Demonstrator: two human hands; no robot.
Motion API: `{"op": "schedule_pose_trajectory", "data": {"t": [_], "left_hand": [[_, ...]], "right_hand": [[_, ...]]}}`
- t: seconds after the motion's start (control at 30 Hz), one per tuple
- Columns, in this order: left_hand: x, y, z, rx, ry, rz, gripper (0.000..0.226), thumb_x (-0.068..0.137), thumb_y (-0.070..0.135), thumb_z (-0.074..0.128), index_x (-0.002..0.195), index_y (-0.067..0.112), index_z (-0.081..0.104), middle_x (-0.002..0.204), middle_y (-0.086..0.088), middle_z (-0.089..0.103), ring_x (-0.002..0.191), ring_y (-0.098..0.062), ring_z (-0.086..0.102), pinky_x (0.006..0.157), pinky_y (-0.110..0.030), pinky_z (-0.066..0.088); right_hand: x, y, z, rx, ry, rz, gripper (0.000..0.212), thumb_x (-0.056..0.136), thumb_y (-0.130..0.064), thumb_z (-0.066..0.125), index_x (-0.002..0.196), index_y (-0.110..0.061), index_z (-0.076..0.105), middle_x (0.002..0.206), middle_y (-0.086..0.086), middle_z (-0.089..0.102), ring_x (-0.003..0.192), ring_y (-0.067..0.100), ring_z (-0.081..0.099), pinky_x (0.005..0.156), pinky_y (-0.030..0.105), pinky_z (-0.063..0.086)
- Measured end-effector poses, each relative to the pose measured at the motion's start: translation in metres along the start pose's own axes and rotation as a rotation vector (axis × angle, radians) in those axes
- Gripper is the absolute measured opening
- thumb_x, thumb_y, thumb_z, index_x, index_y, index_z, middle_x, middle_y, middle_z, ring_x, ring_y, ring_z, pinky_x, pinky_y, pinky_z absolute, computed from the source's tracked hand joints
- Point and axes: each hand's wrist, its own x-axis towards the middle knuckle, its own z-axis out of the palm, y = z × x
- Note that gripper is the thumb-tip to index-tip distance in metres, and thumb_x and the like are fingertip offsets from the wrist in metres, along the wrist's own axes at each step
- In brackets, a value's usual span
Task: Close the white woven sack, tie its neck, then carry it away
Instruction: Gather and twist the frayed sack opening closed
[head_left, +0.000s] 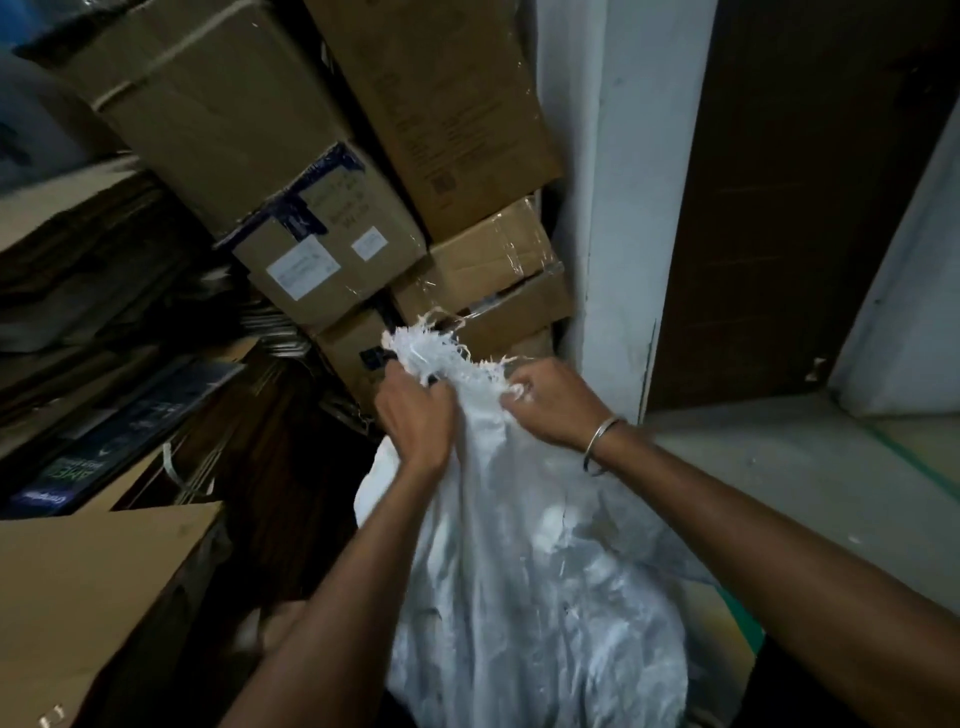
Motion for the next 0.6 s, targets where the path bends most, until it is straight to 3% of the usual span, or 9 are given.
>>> {"op": "schedule_pose_trajectory", "data": {"t": [0.07, 0.13, 0.27, 0.33, 0.43, 0.5, 0.53, 0.6], "left_hand": [[-0.022, 0.004, 0.014, -0.102, 0.014, -0.084, 0.028, 0.083, 0.005, 0.06, 0.108, -0.006, 0.058, 0.109, -0.023, 0.063, 0.102, -0.038, 0.061, 0.086, -0.038, 0.043], [-0.031, 0.006, 0.021, -0.146, -0.059, -0.193, 0.028, 0.087, 0.006, 0.057, 0.112, -0.005, 0.054, 0.114, -0.024, 0.062, 0.11, -0.041, 0.059, 0.091, -0.04, 0.043], [-0.033, 0.01, 0.024, -0.249, -0.273, -0.223, 0.035, 0.078, 0.022, 0.048, 0.108, 0.006, 0.06, 0.108, -0.014, 0.065, 0.095, -0.029, 0.058, 0.085, -0.04, 0.047], [-0.037, 0.014, 0.023, -0.519, -0.436, -0.271, 0.024, 0.081, 0.023, 0.052, 0.094, 0.011, 0.068, 0.095, -0.013, 0.072, 0.085, -0.026, 0.065, 0.076, -0.038, 0.052], [-0.037, 0.013, 0.012, -0.868, -0.818, -0.429, 0.018, 0.091, 0.012, 0.058, 0.092, 0.004, 0.075, 0.086, -0.013, 0.075, 0.078, -0.022, 0.072, 0.075, -0.031, 0.058], [-0.03, 0.006, 0.003, -0.715, -0.966, -0.32, 0.017, 0.086, -0.003, 0.062, 0.099, -0.002, 0.072, 0.083, -0.011, 0.076, 0.073, -0.019, 0.073, 0.067, -0.026, 0.059], [-0.026, 0.003, 0.0, -0.601, -0.948, -0.246, 0.017, 0.086, -0.008, 0.062, 0.099, -0.001, 0.071, 0.08, -0.007, 0.077, 0.071, -0.016, 0.073, 0.064, -0.024, 0.058], [-0.015, -0.004, -0.004, -0.497, -0.867, -0.165, 0.021, 0.086, -0.01, 0.059, 0.094, 0.004, 0.073, 0.08, -0.005, 0.076, 0.077, -0.019, 0.071, 0.072, -0.03, 0.058]], "right_hand": [[-0.017, -0.008, 0.017, -0.007, 0.039, -0.1, 0.014, 0.077, -0.008, 0.066, 0.065, -0.001, 0.066, 0.062, 0.013, 0.064, 0.06, 0.022, 0.059, 0.058, 0.036, 0.041], [-0.03, -0.01, 0.025, 0.018, 0.09, -0.108, 0.009, 0.073, -0.009, 0.066, 0.066, -0.003, 0.066, 0.06, 0.011, 0.063, 0.059, 0.018, 0.058, 0.056, 0.031, 0.038], [-0.035, -0.009, 0.021, 0.059, 0.202, -0.069, 0.017, 0.071, -0.009, 0.064, 0.059, -0.01, 0.053, 0.053, 0.009, 0.04, 0.056, 0.007, 0.049, 0.051, 0.023, 0.03], [-0.031, -0.007, 0.021, 0.091, 0.21, -0.016, 0.019, 0.074, -0.01, 0.068, 0.059, -0.01, 0.056, 0.059, 0.009, 0.051, 0.058, -0.001, 0.049, 0.049, 0.018, 0.031], [-0.023, -0.003, 0.013, 0.162, 0.162, 0.053, 0.01, 0.078, -0.011, 0.074, 0.071, -0.004, 0.07, 0.056, 0.0, 0.062, 0.057, -0.001, 0.052, 0.051, 0.023, 0.037], [-0.018, 0.002, 0.005, 0.2, 0.145, 0.101, 0.014, 0.074, -0.008, 0.079, 0.075, -0.011, 0.065, 0.063, -0.012, 0.058, 0.055, -0.006, 0.048, 0.05, 0.011, 0.036], [-0.016, 0.005, 0.001, 0.202, 0.139, 0.11, 0.019, 0.072, -0.01, 0.083, 0.08, -0.012, 0.066, 0.067, -0.013, 0.059, 0.058, -0.006, 0.05, 0.052, 0.007, 0.036], [-0.016, 0.01, -0.004, 0.219, 0.045, 0.115, 0.027, 0.074, -0.018, 0.085, 0.094, -0.011, 0.068, 0.081, -0.009, 0.066, 0.069, 0.004, 0.059, 0.06, 0.008, 0.043]]}}
